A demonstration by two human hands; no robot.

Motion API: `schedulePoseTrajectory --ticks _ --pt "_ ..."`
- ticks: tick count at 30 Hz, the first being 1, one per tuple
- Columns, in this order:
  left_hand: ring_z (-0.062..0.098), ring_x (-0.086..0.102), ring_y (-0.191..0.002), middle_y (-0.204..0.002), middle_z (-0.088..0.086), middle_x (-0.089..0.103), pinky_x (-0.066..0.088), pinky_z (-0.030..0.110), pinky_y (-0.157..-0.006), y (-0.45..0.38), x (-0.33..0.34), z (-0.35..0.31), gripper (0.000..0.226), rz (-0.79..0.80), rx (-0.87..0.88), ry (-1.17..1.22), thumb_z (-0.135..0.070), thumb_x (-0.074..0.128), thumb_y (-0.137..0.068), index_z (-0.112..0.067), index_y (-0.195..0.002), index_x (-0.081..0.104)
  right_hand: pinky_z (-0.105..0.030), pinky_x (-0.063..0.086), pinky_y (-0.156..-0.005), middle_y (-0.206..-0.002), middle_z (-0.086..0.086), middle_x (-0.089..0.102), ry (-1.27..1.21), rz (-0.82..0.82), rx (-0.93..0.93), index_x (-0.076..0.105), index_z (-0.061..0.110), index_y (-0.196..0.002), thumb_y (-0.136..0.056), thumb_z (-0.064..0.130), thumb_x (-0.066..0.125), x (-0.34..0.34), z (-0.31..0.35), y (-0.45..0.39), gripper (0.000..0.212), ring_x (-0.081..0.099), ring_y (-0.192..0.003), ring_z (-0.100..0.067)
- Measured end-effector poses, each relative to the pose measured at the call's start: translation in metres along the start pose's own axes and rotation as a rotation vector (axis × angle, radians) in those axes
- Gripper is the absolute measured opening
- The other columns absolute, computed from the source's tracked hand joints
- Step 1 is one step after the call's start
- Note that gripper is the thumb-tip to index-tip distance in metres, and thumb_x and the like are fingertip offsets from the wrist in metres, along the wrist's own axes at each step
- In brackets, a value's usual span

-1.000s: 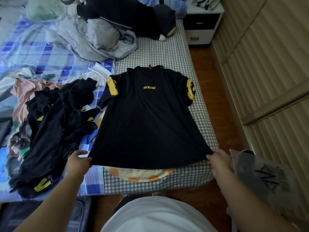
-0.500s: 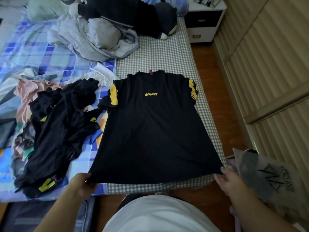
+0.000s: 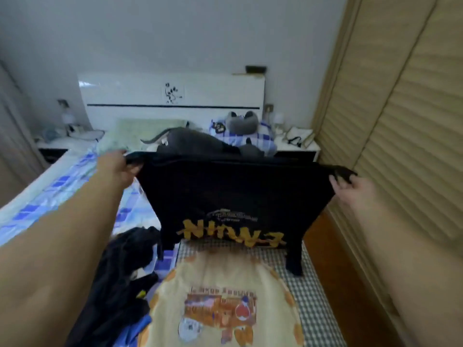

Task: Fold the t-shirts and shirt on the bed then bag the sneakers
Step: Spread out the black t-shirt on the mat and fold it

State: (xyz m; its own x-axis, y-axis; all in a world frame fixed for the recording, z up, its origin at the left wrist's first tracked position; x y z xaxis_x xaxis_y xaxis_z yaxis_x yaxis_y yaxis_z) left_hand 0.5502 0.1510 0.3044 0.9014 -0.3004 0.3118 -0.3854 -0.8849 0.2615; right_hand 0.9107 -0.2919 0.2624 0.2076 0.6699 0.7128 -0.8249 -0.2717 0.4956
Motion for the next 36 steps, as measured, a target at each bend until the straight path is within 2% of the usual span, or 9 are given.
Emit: schedulePoseTrajectory --ticks 3,6,12,16,19,22,24,29,36 --pt "0.020 0.062 -0.089 -0.110 0.009 0.059 0.058 0.037 -0.076 -0.007 0.045 -0.101 0.037 0.082 0.131 0.113 -0.010 0.036 -0.107 -0.012 -0.142 0.048 -0.044 0.040 -0.110 -0.148 -0.012 0.050 -0.011 0.142 -0.126 0.053 0.002 -0.108 -0.109 0.010 0.034 0.087 0.054 0.018 0.021 0.050 -0.137 -0.027" --pt "0.023 0.070 -0.085 -0.108 0.009 0.061 0.058 0.041 -0.079 0.018 0.060 -0.148 0.025 0.103 0.211 0.215 -0.008 0.034 -0.106 -0.013 -0.119 0.054 -0.048 0.041 -0.111 -0.139 -0.018 0.054 -0.097 0.252 -0.186 0.049 0.000 -0.133 -0.108 0.010 0.038 0.118 0.079 0.046 0.029 0.055 -0.126 -0.034" --pt "0.020 0.073 -0.071 -0.097 0.011 0.066 0.061 0.029 -0.070 0.060 0.020 -0.127 0.025 0.031 0.177 0.196 -0.005 0.030 -0.104 -0.014 -0.102 0.053 -0.041 0.055 -0.091 -0.105 -0.017 0.062 -0.046 0.265 -0.204 0.052 0.001 -0.105 -0.107 0.007 0.039 0.077 0.063 0.090 0.014 0.064 -0.093 -0.028" --pt "0.019 0.063 -0.072 -0.093 0.008 0.061 0.060 0.025 -0.052 0.086 -0.047 -0.056 0.024 -0.076 0.090 -0.085 -0.007 0.038 -0.102 -0.016 -0.092 0.059 -0.038 0.056 -0.080 -0.114 -0.013 0.060 0.102 0.164 -0.163 0.052 0.005 -0.120 -0.106 0.009 0.040 -0.010 0.025 0.076 0.019 0.063 -0.102 -0.025" --pt "0.016 0.067 -0.068 -0.094 0.008 0.064 0.057 0.022 -0.049 0.104 -0.108 0.025 0.013 -0.112 -0.008 -0.221 -0.009 0.050 -0.099 -0.015 -0.095 0.060 -0.039 0.053 -0.092 -0.127 -0.015 0.059 0.216 0.072 -0.093 0.047 0.007 -0.139 -0.106 0.007 0.039 -0.097 -0.018 0.067 0.033 0.062 -0.113 -0.027" --pt "0.012 0.065 -0.045 -0.084 0.014 0.063 0.053 0.020 -0.042 0.123 -0.168 0.119 0.018 -0.162 -0.174 -0.277 0.000 0.048 -0.099 -0.011 -0.090 0.060 -0.033 0.060 -0.073 -0.113 -0.016 0.068 0.399 -0.045 0.028 0.056 0.007 -0.121 -0.108 0.006 0.035 -0.186 -0.069 0.072 0.025 0.070 -0.100 -0.027" --pt "0.013 0.067 -0.047 -0.089 0.020 0.060 0.056 0.021 -0.046 0.131 -0.205 0.181 0.028 -0.147 -0.270 -0.335 0.014 0.038 -0.098 -0.003 -0.097 0.060 -0.032 0.062 -0.064 -0.114 -0.018 0.070 0.525 -0.149 0.080 0.054 0.004 -0.129 -0.108 0.005 0.034 -0.243 -0.103 0.073 0.029 0.073 -0.096 -0.028" --pt "0.016 0.069 -0.052 -0.062 0.006 0.071 0.057 0.020 -0.049 0.139 -0.279 0.319 0.033 -0.186 -0.430 -0.549 0.018 0.039 -0.096 0.001 -0.119 0.057 -0.045 0.053 -0.096 -0.139 -0.023 0.055 0.967 -0.361 0.198 0.044 0.001 -0.146 -0.108 0.003 0.037 -0.360 -0.178 0.061 0.038 0.063 -0.106 -0.031" --pt "0.029 0.066 -0.076 -0.098 0.019 0.070 0.055 0.031 -0.066 0.140 -0.345 0.404 0.042 -0.241 -0.431 -0.938 0.010 0.051 -0.095 -0.009 -0.130 0.065 -0.053 0.053 -0.099 -0.128 -0.022 0.061 1.208 -0.540 0.186 0.051 -0.003 -0.138 -0.104 -0.005 0.042 -0.427 -0.218 0.059 0.035 0.064 -0.109 -0.038"
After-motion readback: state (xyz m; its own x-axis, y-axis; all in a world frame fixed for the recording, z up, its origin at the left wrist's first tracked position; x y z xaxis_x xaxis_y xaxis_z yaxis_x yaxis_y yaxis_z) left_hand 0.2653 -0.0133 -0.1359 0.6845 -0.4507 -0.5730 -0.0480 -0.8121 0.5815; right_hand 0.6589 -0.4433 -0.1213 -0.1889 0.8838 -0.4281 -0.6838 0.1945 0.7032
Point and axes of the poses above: each hand's wrist, its own y-axis away from the middle knuckle, its own x-axis out of the palm, z = x × y, the point moved 4 cm from there along -y, towards the middle knuckle
